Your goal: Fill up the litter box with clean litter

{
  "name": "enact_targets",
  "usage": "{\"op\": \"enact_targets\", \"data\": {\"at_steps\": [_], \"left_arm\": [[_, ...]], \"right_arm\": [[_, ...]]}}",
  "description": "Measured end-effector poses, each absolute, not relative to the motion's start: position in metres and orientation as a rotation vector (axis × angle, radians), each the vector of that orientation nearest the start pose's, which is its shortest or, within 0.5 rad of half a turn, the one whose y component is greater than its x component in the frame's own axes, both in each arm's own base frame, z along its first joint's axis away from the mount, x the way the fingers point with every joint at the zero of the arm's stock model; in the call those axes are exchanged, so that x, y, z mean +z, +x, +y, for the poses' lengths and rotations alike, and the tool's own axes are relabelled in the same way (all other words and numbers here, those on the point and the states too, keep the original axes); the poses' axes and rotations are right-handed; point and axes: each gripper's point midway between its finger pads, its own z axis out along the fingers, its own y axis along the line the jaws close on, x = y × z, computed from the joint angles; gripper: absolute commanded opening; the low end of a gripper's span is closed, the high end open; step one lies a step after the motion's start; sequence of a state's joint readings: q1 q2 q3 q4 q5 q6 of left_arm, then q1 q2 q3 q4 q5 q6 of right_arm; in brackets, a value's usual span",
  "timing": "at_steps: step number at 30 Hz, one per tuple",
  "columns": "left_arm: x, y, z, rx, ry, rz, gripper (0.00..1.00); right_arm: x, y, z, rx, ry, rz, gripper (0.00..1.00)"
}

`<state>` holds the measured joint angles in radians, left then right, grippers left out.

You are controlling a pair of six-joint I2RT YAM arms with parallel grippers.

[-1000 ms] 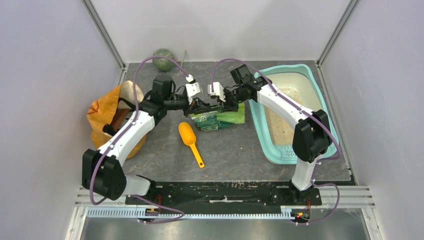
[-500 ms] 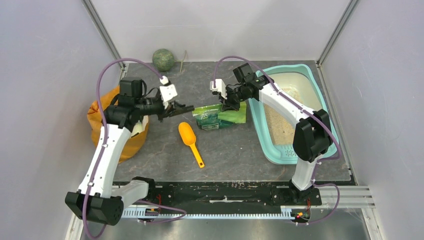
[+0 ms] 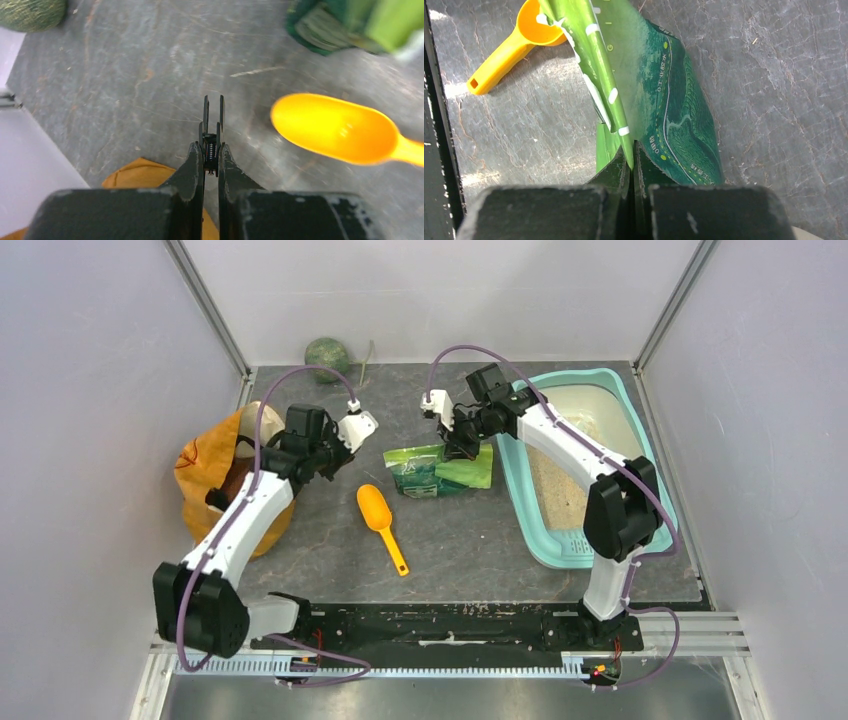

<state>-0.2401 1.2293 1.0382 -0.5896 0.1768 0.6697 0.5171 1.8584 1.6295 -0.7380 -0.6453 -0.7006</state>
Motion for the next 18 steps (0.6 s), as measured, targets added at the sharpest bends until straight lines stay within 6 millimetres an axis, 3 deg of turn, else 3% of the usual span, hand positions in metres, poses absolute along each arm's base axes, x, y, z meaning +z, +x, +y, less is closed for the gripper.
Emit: {"op": "enact_targets", "data": {"at_steps": [4,10,12,15,18], "left_arm": [[0.159,0.360,-0.078,0.098,0.997,2.093,0.02],[0.125,0.376,-0.080,0.080,0.874,2.176,0.04],[0.114,0.378,-0.080,0.069,0.842,2.207,0.16],[0.099,0.381,-0.081,0.057,0.796,2.249,0.48],[0.086,0.381,-0.081,0.029,0.754,2.297,0.61]], "right_arm": [[0.162,0.357,0.298,0.748,-1.520,1.873,0.00],[0.162,0.359,0.300,0.779,-1.433,1.959,0.00],[0.162,0.360,0.300,0.784,-1.395,1.997,0.00],[0.162,0.362,0.301,0.795,-1.316,2.065,0.00],[0.163,0.364,0.301,0.802,-1.221,2.129,0.00]]}}
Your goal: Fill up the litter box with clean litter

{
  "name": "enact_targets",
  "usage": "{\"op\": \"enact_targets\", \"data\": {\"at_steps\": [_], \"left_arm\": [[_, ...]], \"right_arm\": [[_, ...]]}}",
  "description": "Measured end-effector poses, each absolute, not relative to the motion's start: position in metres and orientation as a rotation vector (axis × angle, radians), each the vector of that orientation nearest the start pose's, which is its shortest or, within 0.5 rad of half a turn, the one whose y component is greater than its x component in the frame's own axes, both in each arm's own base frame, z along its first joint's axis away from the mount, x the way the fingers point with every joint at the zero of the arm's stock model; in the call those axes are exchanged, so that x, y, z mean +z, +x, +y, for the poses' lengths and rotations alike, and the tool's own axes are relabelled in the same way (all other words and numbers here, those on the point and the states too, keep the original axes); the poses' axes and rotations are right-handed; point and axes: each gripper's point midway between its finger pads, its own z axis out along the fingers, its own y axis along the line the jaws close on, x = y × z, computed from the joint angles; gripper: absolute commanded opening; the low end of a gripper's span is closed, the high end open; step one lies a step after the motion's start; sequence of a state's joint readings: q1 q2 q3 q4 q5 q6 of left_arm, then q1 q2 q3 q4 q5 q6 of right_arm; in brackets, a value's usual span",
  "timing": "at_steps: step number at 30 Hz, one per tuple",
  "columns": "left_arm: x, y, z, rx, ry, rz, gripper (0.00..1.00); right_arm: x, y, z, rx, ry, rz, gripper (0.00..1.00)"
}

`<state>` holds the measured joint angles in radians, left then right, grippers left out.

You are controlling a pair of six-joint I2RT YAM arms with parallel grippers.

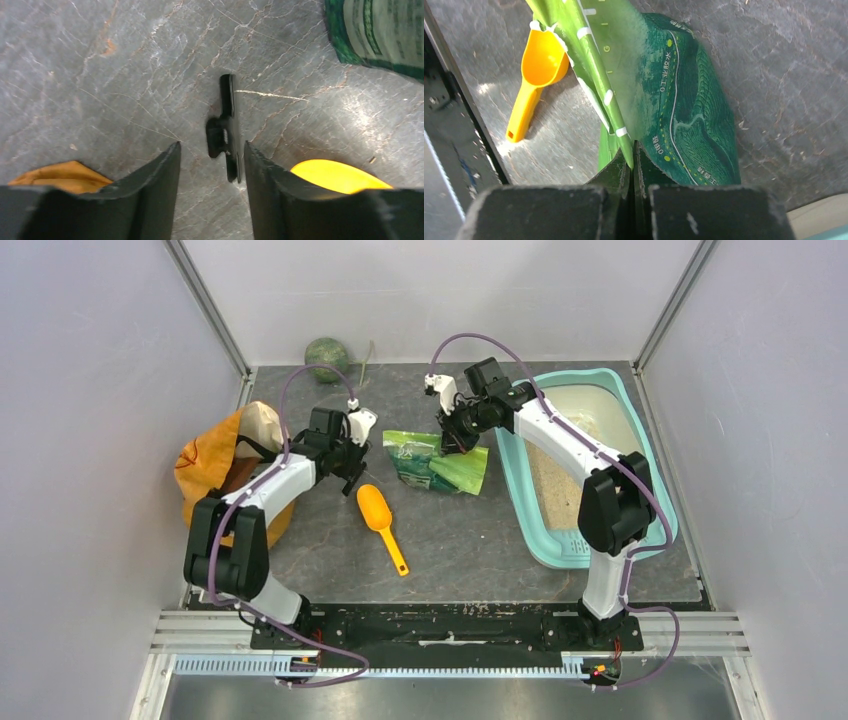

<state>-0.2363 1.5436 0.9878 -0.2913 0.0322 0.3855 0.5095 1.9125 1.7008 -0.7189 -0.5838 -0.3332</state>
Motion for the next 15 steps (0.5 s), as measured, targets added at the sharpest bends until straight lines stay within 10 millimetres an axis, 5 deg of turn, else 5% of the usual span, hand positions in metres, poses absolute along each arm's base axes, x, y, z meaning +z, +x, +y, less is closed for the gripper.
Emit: {"op": "enact_targets", "data": {"at_steps": [7,15], "left_arm": [[0.102,0.380,-0.090,-0.118,0.630,2.295,0.88],[0.220,0.360,-0.135,-0.508,0.445,2.028,0.90]], "right_arm": [[0.168,0.376,0.306,0.838,-0.888,2.289,0.00],[0.171,0.398,0.322,0.963,-0.300,2.402,0.00]]}}
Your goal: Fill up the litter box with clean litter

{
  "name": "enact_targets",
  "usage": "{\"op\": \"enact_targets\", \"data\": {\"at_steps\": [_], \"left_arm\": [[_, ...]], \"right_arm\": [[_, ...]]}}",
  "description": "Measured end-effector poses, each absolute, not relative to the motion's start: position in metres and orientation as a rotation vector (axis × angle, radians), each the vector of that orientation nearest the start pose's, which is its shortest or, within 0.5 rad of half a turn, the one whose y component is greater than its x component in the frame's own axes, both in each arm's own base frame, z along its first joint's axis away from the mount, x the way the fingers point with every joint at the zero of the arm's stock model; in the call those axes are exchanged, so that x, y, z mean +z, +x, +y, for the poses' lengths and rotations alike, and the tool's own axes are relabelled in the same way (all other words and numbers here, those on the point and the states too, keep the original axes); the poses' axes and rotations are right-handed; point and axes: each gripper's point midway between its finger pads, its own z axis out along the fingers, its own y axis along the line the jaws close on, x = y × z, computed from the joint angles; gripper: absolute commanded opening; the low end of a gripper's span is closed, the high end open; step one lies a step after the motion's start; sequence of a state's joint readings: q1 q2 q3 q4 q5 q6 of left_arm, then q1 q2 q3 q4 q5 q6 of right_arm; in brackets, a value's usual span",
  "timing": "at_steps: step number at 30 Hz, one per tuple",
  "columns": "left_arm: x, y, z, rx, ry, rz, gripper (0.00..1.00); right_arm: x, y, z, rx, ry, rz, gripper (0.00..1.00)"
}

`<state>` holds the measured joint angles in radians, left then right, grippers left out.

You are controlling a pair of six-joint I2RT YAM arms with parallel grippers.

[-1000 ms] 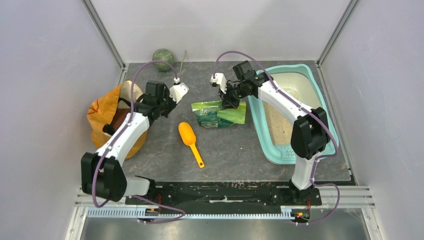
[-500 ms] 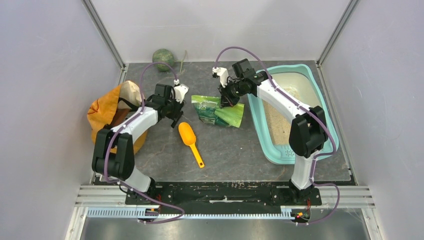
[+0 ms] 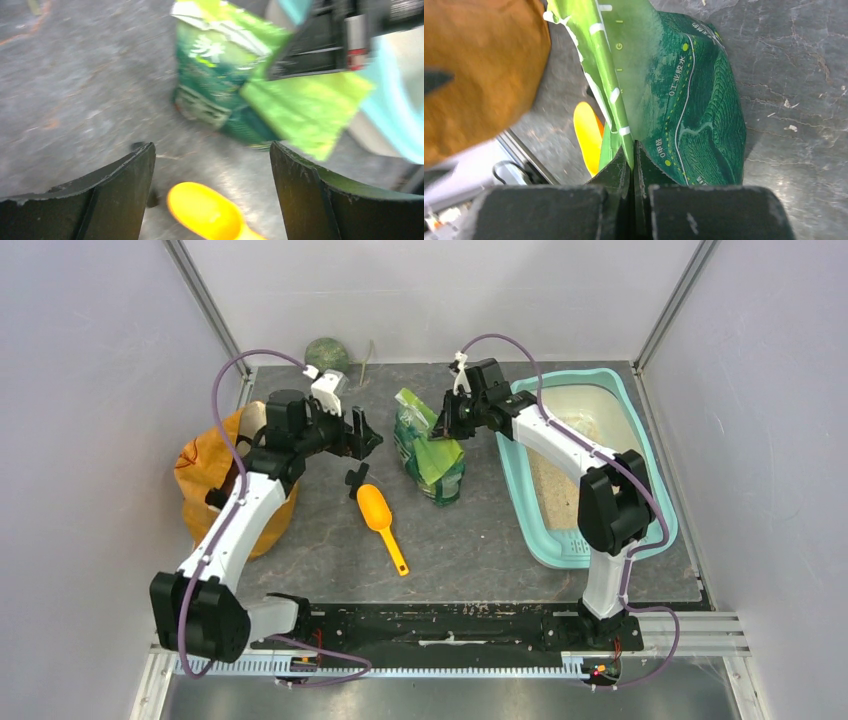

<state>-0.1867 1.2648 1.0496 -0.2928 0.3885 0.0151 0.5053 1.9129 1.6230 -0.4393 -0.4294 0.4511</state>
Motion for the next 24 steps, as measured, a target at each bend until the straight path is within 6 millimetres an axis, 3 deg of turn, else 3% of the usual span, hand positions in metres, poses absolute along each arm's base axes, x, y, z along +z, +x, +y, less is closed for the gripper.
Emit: {"op": "enact_targets", "data": {"at_steps": [2,4,8,13,24], "left_arm": [[0.241,0.349,-0.153,-0.669,0.395,1.979,0.89],[0.249,0.340,-0.168,-0.832,0.327,1.950,0.89],[0.222,0.325,-0.187,-1.082,0.152,2.024,0.89],[0.185,0.324,-0.199,-1.280,-0.091,2.116,0.88],[0.189,0.331,-0.244,-1.504,-0.191,2.080,0.80]], "right_arm": [[0.173,0.405,0.324,0.968,-0.158,2.408,0.00],[0.173,0.412,0.326,0.983,-0.046,2.399,0.00],[0.171,0.420,0.330,1.037,0.105,2.367,0.00],[0.170,0.421,0.333,1.087,0.179,2.334,0.00],[0.171,0.421,0.334,1.106,0.217,2.310,0.00]]}}
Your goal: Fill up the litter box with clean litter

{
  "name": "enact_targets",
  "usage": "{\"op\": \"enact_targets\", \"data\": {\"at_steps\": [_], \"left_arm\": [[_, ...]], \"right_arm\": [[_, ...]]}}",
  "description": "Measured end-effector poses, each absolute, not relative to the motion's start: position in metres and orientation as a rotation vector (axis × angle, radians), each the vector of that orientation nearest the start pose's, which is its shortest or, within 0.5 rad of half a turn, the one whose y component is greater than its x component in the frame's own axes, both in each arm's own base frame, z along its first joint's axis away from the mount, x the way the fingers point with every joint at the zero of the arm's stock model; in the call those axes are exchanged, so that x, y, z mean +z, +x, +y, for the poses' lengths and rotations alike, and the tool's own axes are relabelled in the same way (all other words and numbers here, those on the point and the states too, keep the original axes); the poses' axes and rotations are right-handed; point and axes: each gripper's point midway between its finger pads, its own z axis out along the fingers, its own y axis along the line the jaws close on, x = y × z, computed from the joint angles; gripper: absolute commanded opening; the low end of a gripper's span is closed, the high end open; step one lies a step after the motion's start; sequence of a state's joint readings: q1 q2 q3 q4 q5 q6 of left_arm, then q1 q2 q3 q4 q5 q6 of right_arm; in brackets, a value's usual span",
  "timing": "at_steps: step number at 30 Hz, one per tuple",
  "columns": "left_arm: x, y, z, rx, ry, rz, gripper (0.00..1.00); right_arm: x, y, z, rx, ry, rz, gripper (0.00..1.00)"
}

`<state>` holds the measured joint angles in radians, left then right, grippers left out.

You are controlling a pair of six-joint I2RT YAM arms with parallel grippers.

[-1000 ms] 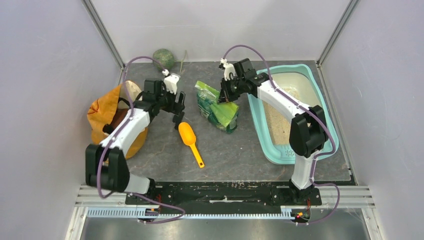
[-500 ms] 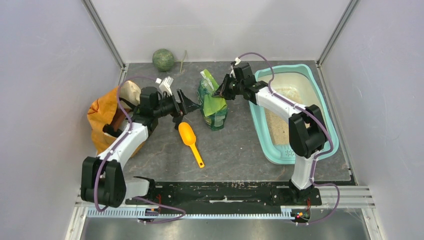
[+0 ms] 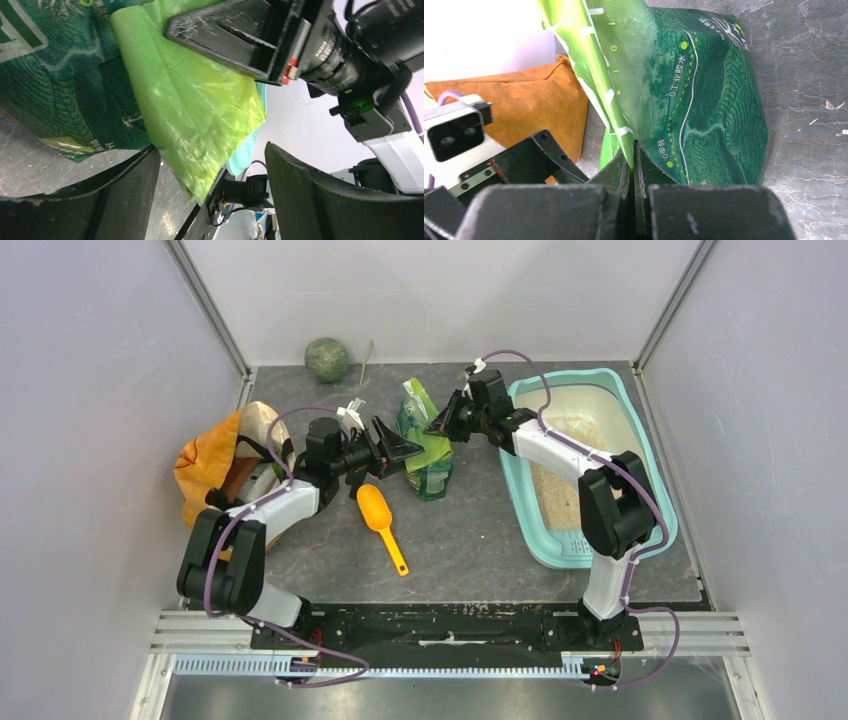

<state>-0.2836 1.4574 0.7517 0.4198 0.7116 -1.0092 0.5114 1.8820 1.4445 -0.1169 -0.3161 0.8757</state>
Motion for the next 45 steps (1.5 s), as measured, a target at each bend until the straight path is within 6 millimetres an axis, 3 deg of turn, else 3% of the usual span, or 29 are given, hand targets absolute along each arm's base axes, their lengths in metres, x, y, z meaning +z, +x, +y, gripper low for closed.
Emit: {"op": "enact_targets", "data": {"at_steps": [5,11,15,18,26,29,31,33,36,38,39,40,42,45], "left_arm": [[0.177,0.336,-0.248,-1.530,-0.250,2.107,0.72],[0.184,0.339,-0.257,-1.587,-0.258,2.067,0.36],[0.197,0.333,-0.272,-1.642,-0.195,2.019,0.36],[0.202,0.327,-0.282,-1.667,-0.167,2.017,0.51],[0.185,0.337,-0.283,-1.650,-0.244,2.061,0.53],[0.185,0.344,-0.283,-1.649,-0.264,2.057,0.33],[0.184,0.346,-0.284,-1.652,-0.275,2.059,0.06],[0.181,0.347,-0.284,-1.657,-0.290,2.067,0.02],[0.182,0.347,-0.285,-1.663,-0.285,2.069,0.02],[0.183,0.347,-0.284,-1.652,-0.264,2.079,0.02],[0.183,0.347,-0.283,-1.635,-0.243,2.090,0.02],[0.184,0.346,-0.282,-1.615,-0.220,2.099,0.02],[0.187,0.342,-0.278,-1.538,-0.142,2.133,0.02],[0.206,0.339,-0.270,-1.393,0.036,2.139,0.02]], "right_arm": [[0.170,0.420,0.334,1.106,0.219,2.306,0.00],[0.171,0.418,0.331,1.095,0.226,2.301,0.00],[0.170,0.418,0.331,1.095,0.226,2.299,0.00],[0.171,0.418,0.331,1.097,0.224,2.295,0.00],[0.171,0.417,0.332,1.095,0.222,2.295,0.00],[0.171,0.416,0.332,1.098,0.220,2.291,0.00],[0.171,0.416,0.333,1.100,0.218,2.288,0.00],[0.171,0.416,0.332,1.100,0.218,2.287,0.17],[0.175,0.416,0.333,1.111,0.212,2.272,0.59],[0.190,0.417,0.335,1.151,0.180,2.228,0.75],[0.201,0.418,0.334,1.172,0.153,2.200,0.79],[0.224,0.417,0.335,1.209,0.096,2.148,0.81],[0.244,0.420,0.330,1.236,0.066,2.097,0.83],[0.289,0.427,0.313,1.293,-0.004,1.976,0.84]]}}
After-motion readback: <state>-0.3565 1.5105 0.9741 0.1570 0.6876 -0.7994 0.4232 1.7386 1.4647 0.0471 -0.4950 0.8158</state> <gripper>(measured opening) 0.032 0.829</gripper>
